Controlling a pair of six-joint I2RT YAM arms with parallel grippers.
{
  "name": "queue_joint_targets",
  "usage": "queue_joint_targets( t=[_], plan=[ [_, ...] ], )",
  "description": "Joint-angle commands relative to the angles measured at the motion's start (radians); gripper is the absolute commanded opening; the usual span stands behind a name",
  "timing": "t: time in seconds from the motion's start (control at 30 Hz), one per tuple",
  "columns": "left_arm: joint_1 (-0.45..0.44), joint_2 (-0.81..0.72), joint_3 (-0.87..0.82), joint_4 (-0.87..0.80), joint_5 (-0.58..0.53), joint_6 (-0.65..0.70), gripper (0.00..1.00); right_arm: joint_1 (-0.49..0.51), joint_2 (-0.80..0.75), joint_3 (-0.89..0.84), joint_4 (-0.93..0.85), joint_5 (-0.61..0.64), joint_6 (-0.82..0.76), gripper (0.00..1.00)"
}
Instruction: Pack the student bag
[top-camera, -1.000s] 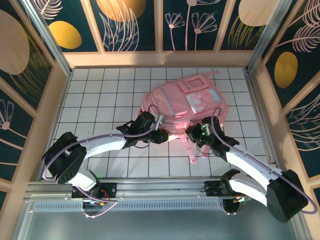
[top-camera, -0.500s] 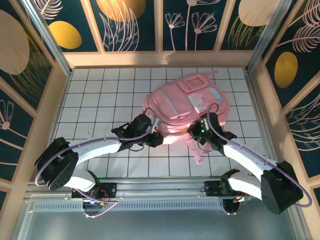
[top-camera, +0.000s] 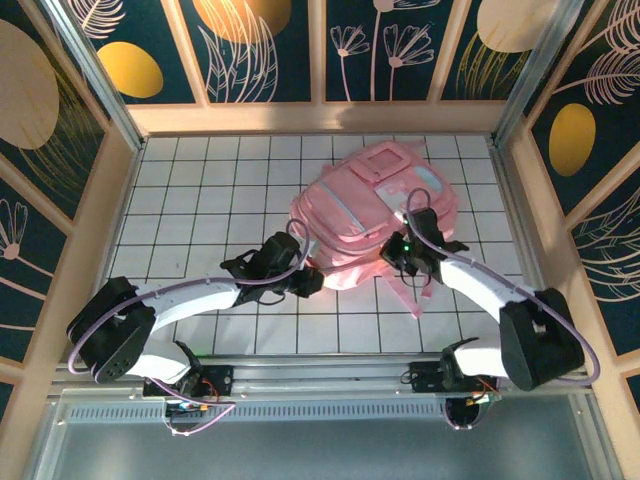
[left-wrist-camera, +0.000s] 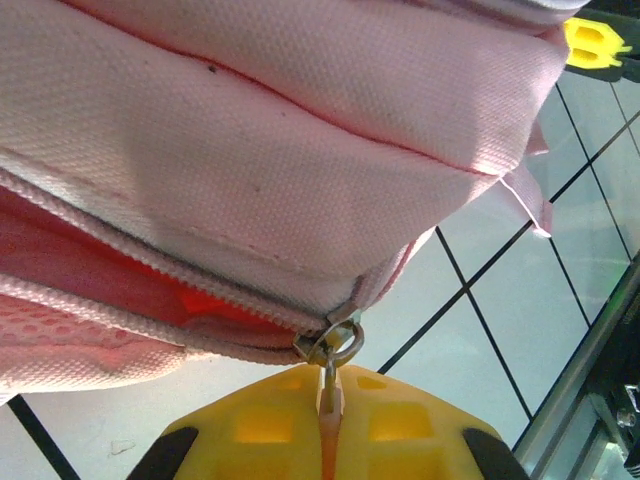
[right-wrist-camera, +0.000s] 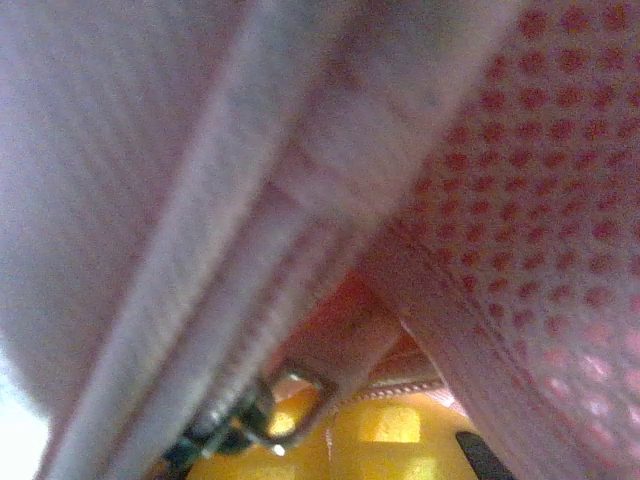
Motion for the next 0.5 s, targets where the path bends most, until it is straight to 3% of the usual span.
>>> queue_joint_targets(
  t=[0.0,0.1,0.27,0.3,0.43,0.47],
  plan=[
    [-0.017,-0.028,-0.029,-0.04,0.013,-0.011,0.0,-0.029,0.106,0.135,0.065,-0.014,-0.145,0.0],
    [-0.053,0.004,-0.014,-0.037,-0.005,-0.007,0.0,0.003,0.213,0.248,0.034,-0.046,-0.196,0.0],
    [-0.106,0.057,0.021,-0.028,-0.018,-0.013,0.0,0.045,0.298,0.381,-0.011,0.02,-0.23,0.04],
    [-0.107,0.062,0.028,-0.025,-0.017,-0.018,0.0,0.047,0.297,0.393,-0.024,0.041,-0.226,0.07],
    [-0.107,0.064,0.073,-0.054,-0.056,-0.018,0.0,0.047,0.211,0.363,-0.049,0.092,-0.172,0.41],
    [-0.107,0.063,0.09,-0.067,-0.068,-0.012,0.0,0.047,0.173,0.333,-0.04,0.084,-0.148,0.45]
  ],
)
